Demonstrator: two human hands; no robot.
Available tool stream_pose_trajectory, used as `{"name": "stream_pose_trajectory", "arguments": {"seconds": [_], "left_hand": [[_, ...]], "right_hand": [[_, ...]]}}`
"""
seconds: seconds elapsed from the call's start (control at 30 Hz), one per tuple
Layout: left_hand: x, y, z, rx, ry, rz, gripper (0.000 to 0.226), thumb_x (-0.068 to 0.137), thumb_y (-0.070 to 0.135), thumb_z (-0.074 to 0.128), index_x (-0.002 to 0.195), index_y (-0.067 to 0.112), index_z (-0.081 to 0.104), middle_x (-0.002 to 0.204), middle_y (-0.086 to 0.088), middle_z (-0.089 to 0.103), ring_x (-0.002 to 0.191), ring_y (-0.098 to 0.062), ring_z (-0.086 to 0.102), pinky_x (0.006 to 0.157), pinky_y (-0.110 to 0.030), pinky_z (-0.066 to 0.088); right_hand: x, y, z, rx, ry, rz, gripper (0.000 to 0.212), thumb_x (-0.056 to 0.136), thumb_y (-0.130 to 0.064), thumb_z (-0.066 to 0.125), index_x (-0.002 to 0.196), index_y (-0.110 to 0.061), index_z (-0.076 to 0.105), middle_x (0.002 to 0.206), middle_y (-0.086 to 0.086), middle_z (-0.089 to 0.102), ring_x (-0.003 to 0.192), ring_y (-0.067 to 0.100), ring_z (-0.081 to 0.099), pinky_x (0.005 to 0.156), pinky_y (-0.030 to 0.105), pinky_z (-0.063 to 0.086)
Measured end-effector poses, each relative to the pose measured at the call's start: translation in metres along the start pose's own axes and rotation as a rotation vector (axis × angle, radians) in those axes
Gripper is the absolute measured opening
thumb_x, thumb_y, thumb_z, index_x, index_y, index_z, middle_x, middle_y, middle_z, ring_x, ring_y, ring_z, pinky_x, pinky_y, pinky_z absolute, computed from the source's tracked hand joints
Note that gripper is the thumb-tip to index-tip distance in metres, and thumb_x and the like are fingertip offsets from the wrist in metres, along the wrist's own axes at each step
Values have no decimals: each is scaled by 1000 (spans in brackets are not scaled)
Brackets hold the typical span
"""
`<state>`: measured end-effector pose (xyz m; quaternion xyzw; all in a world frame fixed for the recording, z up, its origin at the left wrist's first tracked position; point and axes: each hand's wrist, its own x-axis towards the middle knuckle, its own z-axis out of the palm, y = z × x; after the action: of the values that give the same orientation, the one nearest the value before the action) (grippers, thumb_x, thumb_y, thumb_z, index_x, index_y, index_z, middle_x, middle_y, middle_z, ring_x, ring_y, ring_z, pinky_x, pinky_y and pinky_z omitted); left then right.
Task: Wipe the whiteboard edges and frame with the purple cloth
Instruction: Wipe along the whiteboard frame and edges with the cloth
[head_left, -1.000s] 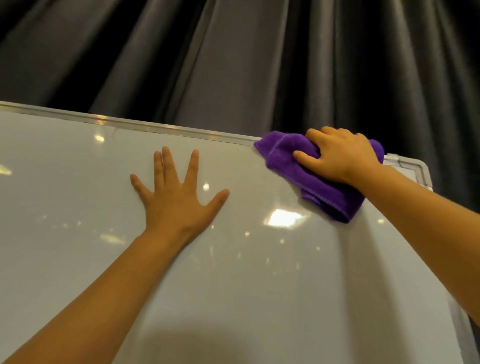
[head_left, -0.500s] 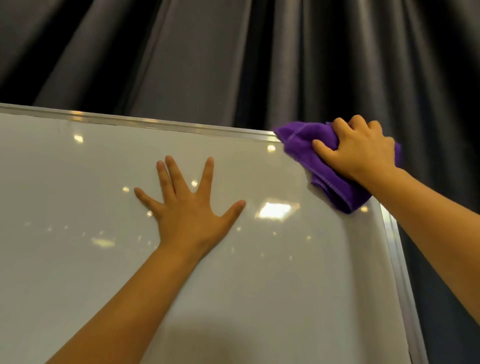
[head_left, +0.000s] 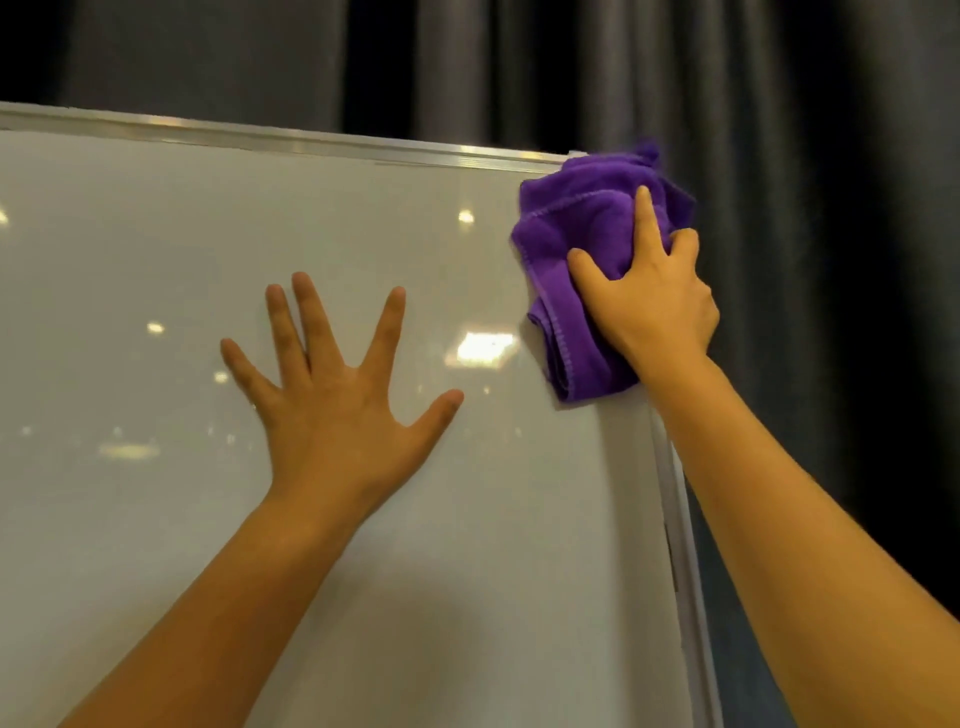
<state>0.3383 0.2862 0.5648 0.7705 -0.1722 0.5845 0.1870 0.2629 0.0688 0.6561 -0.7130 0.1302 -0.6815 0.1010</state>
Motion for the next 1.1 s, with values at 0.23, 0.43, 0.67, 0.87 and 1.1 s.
{"name": "stream_pose_trajectory", "arguments": {"seconds": [0.23,0.43,0.67,0.87,1.1], "left_hand": [[-46,13,10,9,-46,63,85,73,81,6,145,40,-12,155,-17,-19,141,-34,-21,109,-64,-7],[-60,14,6,17,-38,93,80,80,73,13,149,34,2,156,-18,-12,143,-36,-13,109,-63,-5],[-67,12,3,20,-40,107,79,81,72,9,149,32,2,157,-16,-11,143,-35,-12,111,-63,-3],[-76,12,12,12,-38,108,75,85,65,12,150,27,5,157,-18,-7,144,-36,-9,112,-62,-1],[-102,13,24,-1,-58,119,73,88,60,15,150,22,10,156,-20,-2,144,-37,-5,112,-62,2]], "right_hand": [[-121,32,-3,5,-14,34,84,75,-72,39,144,-39,4,131,11,39,91,28,55,65,30,37],[-142,40,-14,77,-28,40,80,78,-67,43,145,-40,8,131,8,39,95,25,55,65,29,39],[-75,25,-15,70,-24,-49,78,82,-64,42,146,-34,7,143,11,30,108,28,52,72,33,42],[-137,37,-6,91,-56,24,80,78,-67,40,144,-41,2,139,9,34,105,28,52,75,42,52],[-225,66,-3,116,-151,77,81,77,-66,41,144,-39,5,139,7,36,107,23,52,70,29,43]]}}
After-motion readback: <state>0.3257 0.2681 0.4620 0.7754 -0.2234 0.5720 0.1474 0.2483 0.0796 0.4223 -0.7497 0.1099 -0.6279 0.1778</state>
